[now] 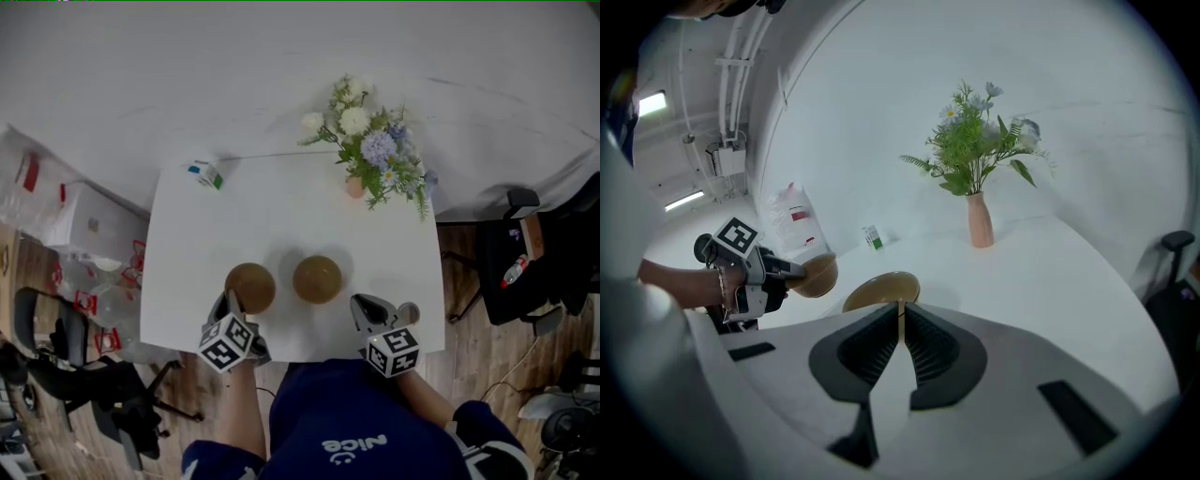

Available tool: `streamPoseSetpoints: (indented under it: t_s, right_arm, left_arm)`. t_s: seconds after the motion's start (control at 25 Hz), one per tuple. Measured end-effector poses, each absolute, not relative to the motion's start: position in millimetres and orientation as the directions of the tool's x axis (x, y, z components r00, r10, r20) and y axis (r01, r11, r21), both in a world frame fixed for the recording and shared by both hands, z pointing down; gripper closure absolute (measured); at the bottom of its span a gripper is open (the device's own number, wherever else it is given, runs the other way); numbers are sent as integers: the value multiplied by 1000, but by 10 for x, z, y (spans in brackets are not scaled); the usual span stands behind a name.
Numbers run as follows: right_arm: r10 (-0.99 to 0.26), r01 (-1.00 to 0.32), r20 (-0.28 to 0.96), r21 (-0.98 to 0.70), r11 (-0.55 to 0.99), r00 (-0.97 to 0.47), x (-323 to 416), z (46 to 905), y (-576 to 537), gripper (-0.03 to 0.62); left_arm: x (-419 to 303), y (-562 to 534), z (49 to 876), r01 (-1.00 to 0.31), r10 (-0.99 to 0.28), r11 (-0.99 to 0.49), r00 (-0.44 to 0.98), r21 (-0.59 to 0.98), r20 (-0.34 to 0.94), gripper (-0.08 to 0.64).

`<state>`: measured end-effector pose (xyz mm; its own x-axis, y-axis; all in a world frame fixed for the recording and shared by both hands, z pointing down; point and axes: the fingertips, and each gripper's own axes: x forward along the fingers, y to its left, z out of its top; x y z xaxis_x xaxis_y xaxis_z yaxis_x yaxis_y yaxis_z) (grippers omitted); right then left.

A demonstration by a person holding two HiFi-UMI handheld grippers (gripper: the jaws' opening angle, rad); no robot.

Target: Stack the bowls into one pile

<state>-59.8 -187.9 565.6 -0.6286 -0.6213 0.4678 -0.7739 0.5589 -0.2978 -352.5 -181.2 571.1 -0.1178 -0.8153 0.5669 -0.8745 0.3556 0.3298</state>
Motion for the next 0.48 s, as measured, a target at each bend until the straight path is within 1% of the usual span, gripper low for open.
streamPoseSetpoints:
  t_s: [0.48]
  right_arm:
    - [-654, -797, 458, -306, 520, -602, -268, 5627, -1861, 552]
  left_arm:
    - [-2636, -2030, 5517, -906, -842, 187, 52, 380, 538, 528]
